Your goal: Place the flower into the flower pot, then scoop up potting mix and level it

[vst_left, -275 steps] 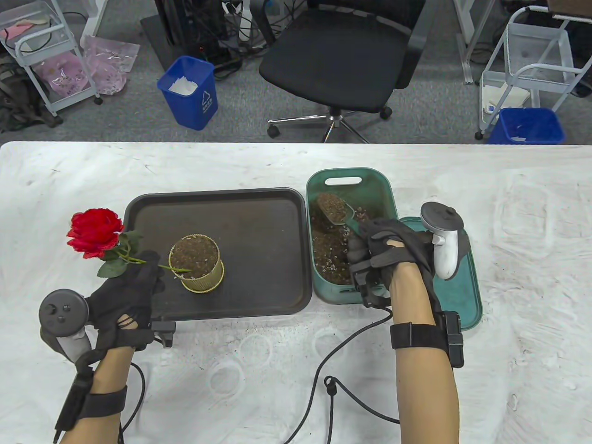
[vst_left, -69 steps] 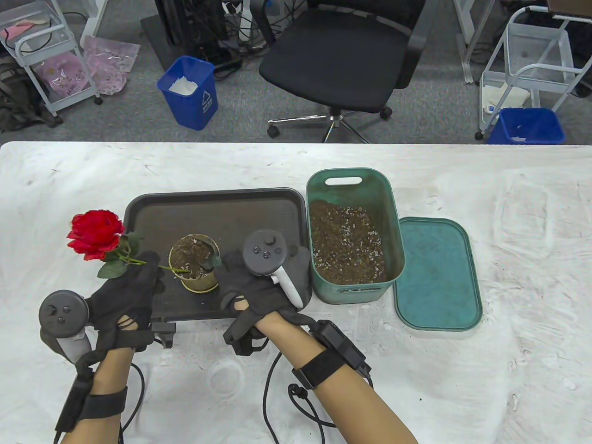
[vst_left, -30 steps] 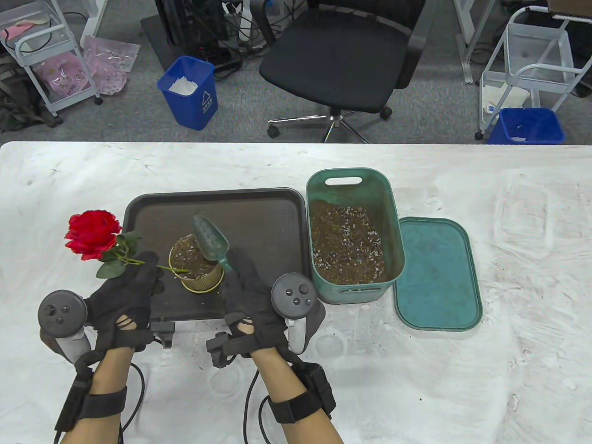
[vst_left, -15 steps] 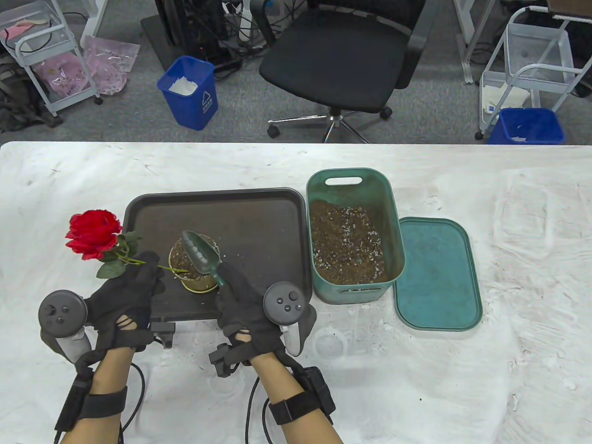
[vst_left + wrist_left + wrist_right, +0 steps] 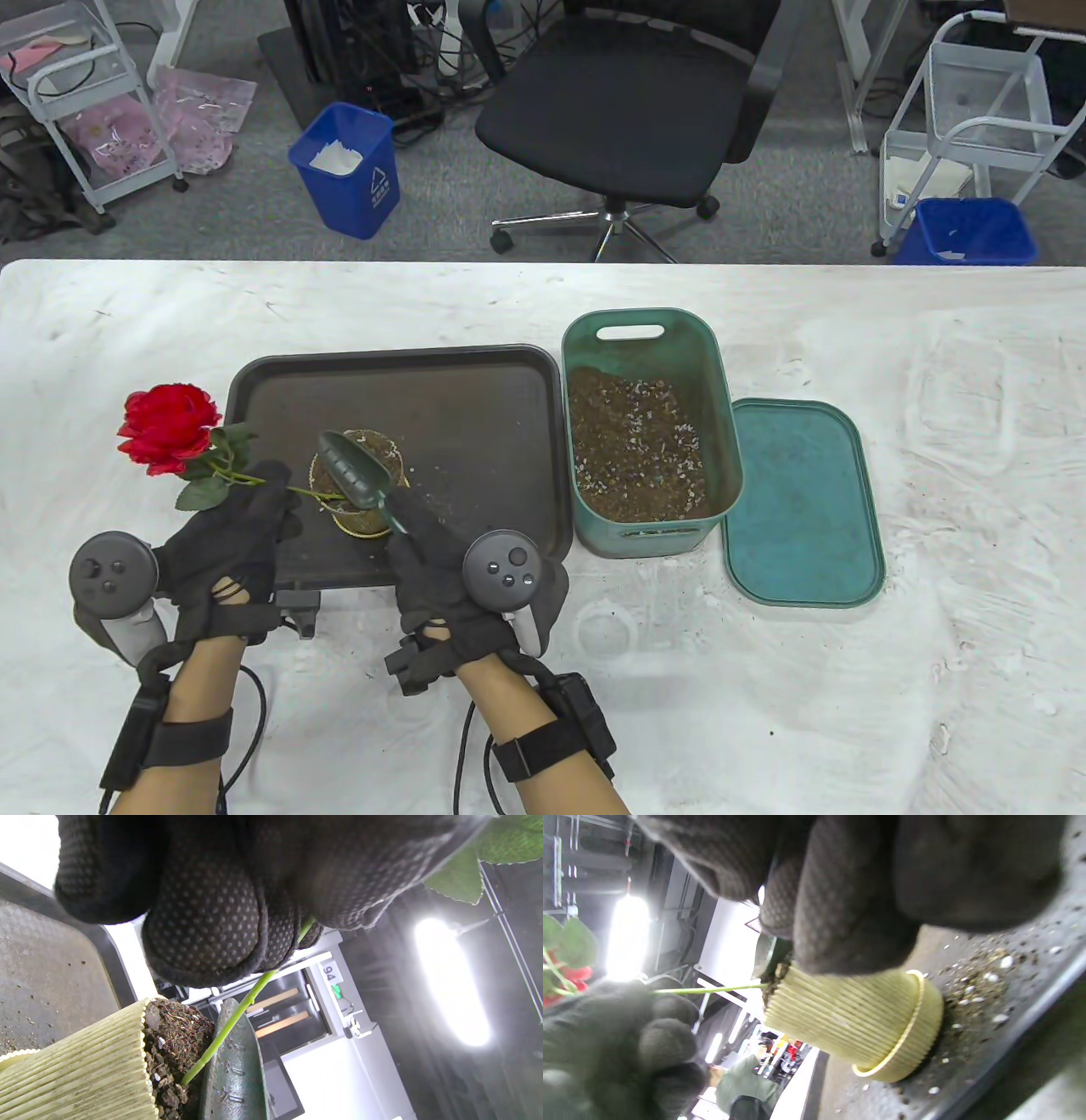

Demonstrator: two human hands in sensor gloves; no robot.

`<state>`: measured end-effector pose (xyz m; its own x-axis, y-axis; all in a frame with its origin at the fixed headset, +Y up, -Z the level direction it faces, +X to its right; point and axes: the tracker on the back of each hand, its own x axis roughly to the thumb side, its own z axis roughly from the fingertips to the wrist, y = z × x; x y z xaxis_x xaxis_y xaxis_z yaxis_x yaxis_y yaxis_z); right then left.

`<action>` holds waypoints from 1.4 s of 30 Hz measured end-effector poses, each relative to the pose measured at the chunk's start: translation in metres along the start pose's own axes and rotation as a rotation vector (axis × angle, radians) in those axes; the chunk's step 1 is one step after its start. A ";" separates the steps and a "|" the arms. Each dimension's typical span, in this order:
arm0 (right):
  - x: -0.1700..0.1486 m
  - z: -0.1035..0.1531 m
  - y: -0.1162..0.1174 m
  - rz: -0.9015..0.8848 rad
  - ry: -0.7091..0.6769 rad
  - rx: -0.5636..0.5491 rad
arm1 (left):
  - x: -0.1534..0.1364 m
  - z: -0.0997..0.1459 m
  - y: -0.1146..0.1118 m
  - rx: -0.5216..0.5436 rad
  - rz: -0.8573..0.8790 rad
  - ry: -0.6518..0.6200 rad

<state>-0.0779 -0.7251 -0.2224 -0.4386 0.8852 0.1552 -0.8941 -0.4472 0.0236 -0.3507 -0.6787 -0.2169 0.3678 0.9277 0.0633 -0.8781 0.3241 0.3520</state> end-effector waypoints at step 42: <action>0.081 -0.056 -0.025 0.648 0.073 0.167 | -0.002 -0.001 0.001 -0.004 0.005 0.004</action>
<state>-0.0967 -0.6348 -0.2659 -0.8920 0.4350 0.1226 -0.4247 -0.8996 0.1018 -0.3524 -0.6803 -0.2175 0.3619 0.9302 0.0616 -0.8813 0.3199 0.3477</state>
